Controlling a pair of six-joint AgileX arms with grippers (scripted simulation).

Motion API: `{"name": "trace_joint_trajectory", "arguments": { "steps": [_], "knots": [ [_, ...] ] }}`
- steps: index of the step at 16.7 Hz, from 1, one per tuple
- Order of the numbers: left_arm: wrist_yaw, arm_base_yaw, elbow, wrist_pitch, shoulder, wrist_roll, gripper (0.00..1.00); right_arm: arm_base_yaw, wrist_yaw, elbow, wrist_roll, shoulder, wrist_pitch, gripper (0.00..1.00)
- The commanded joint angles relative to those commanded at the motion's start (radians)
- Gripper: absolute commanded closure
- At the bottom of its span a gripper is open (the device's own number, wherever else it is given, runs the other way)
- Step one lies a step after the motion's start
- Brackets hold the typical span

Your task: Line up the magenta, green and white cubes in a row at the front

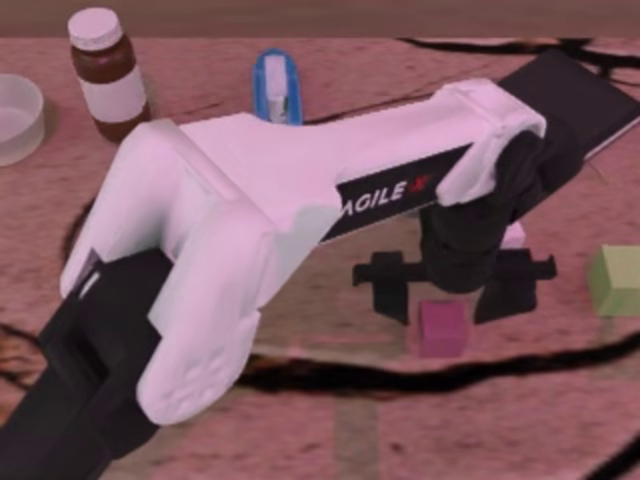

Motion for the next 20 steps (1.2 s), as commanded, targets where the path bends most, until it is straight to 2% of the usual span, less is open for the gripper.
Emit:
{"name": "trace_joint_trajectory", "arguments": {
  "steps": [11,17,20],
  "knots": [
    [0.0,0.003,0.018,-0.017,0.003,-0.001,0.0,0.0,0.0,0.0,0.0,0.0,0.0,0.0],
    [0.001,0.014,0.243,-0.241,0.007,-0.007,0.0,0.0,0.0,0.0,0.0,0.0,0.0,0.0],
    [0.0,0.017,0.282,-0.28,0.003,-0.005,0.0,0.0,0.0,0.0,0.0,0.0,0.0,0.0]
  ]
}}
